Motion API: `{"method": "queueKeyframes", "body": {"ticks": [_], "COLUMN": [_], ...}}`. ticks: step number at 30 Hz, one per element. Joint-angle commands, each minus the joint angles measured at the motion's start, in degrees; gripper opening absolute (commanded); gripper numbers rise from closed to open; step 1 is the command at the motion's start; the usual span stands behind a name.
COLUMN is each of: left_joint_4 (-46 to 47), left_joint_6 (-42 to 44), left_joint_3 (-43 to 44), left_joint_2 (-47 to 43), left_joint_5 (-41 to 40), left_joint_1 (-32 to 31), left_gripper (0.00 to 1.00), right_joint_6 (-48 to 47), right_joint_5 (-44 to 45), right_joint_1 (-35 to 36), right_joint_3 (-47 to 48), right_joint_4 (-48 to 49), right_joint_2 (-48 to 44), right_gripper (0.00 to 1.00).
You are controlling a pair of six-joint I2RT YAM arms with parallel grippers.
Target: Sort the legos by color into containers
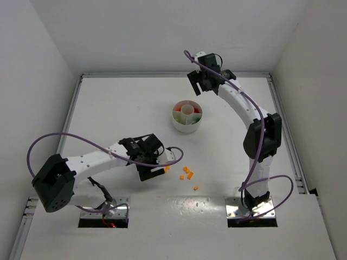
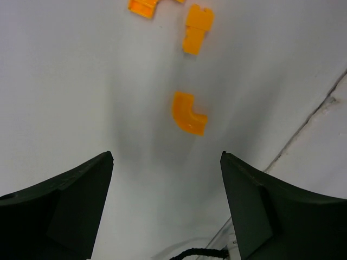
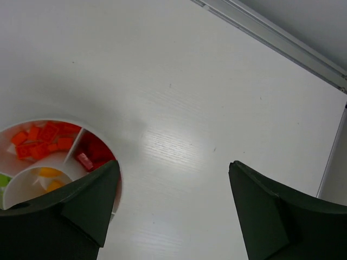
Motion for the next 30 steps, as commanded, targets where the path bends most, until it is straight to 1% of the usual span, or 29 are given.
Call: {"method": "queueKeyframes", "body": {"ticks": [1,2,4,7,8,12,16,18,19,21,22,25,26,27,30], "left_joint_4": [-3.45,-4.24,-4.87,-5.48,-5.48,-5.48,-5.48,-5.48,-6.27,-6.98,-6.98,-5.67,-5.66,-4.88,-4.87], "left_joint_6": [1.34,2.03,2.04,1.51,0.73,-1.04,-3.06,-6.72,-8.05,-11.04,-14.45,-20.61,-21.42,-22.12,-26.25], "left_joint_3": [2.73,3.51,4.13,4.66,5.53,7.56,9.76,12.74,15.62,17.49,17.49,16.71,16.70,16.01,15.48], "left_joint_2": [2.06,2.85,5.14,8.21,9.01,11.64,13.41,14.63,15.16,15.78,16.30,14.82,14.12,14.11,14.73], "left_joint_5": [2.34,2.35,2.35,1.82,1.30,-1.16,-2.58,-3.71,-1.80,-0.55,0.23,0.24,0.24,-2.55,-5.55], "left_joint_1": [-2.00,-2.52,-2.53,-3.05,-3.06,-3.58,-3.58,-3.58,-2.89,-2.88,-2.88,-4.37,-5.16,-5.69,-5.69], "left_gripper": [0.86,0.84,0.82,0.81,0.81,0.77,0.76,0.74,0.74,0.73,0.73,0.73,0.73,0.73,0.71], "right_joint_6": [0.35,0.35,0.35,0.35,0.35,0.35,0.35,0.87,0.87,1.66,1.67,2.89,2.90,2.90,2.90], "right_joint_5": [0.70,0.09,-0.70,-2.20,-2.20,-2.73,-3.87,-4.57,-5.62,-6.42,-6.42,-6.51,-5.99,-5.37,-4.23], "right_joint_1": [-1.53,-1.53,-2.67,-3.37,-3.38,-4.61,-5.66,-5.66,-6.27,-6.28,-6.80,-6.81,-6.81,-6.81,-8.03], "right_joint_3": [2.13,2.13,2.13,1.61,1.61,1.61,1.61,1.61,1.61,1.61,1.61,1.61,1.00,0.38,0.38], "right_joint_4": [1.83,1.83,1.30,0.77,0.77,0.25,0.25,0.25,0.25,0.25,0.25,0.25,0.94,0.95,1.65], "right_joint_2": [-4.02,-4.02,-4.02,-4.55,-5.07,-5.08,-5.08,-5.08,-5.08,-5.60,-5.60,-6.66,-7.36,-7.36,-7.36], "right_gripper": [0.82,0.82,0.82,0.85,0.91,1.00,1.00,1.00,1.00,1.00,1.00,1.00,1.00,1.00,1.00]}}
